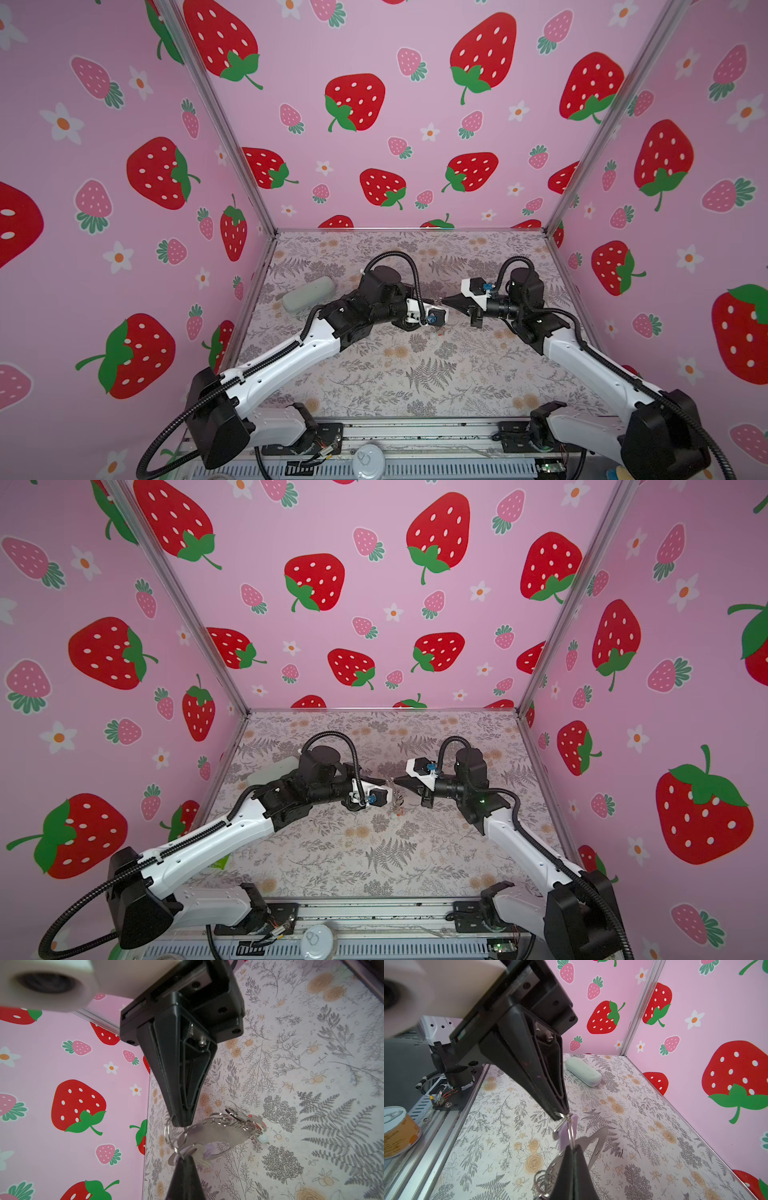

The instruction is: Put the keys on the keyring

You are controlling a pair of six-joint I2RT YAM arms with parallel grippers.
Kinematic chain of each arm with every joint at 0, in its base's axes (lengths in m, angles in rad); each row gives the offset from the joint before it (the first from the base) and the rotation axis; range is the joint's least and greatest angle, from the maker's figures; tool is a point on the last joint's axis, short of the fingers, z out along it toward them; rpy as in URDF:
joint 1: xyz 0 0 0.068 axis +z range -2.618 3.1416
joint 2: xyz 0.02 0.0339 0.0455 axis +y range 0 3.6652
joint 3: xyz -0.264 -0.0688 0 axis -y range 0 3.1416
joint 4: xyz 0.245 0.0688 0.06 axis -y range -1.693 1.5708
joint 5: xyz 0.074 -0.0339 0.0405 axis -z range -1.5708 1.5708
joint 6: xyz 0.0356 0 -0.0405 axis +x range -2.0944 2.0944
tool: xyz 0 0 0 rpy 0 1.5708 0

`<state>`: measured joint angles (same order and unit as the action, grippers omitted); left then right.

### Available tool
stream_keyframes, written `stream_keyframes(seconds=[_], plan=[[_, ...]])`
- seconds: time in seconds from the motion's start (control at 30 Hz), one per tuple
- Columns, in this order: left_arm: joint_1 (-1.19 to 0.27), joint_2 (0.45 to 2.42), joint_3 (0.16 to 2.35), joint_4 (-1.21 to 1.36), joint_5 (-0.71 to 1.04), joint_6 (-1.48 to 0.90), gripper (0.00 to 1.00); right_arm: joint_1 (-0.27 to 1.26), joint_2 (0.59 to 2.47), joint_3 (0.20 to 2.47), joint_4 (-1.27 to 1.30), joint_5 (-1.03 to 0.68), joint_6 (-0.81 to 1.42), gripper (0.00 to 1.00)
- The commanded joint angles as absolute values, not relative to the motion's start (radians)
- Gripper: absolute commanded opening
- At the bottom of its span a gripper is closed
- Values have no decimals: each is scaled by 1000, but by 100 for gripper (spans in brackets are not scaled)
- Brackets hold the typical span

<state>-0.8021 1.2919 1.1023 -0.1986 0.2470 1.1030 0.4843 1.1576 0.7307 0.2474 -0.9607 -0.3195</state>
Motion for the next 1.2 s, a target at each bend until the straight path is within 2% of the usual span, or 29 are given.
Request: stream_keyframes(seconds=[0.0, 0.73, 1.17], plan=[[-801, 1299, 1159, -198, 276, 1135, 0, 491, 1161, 763, 233, -1009, -359, 0], [-792, 1322, 1209, -269, 314, 1169, 0, 490, 1174, 787, 135, -1031, -456, 0], [-792, 1326, 1210, -216, 306, 1112, 0, 489, 1195, 799, 131, -1031, -449, 0]])
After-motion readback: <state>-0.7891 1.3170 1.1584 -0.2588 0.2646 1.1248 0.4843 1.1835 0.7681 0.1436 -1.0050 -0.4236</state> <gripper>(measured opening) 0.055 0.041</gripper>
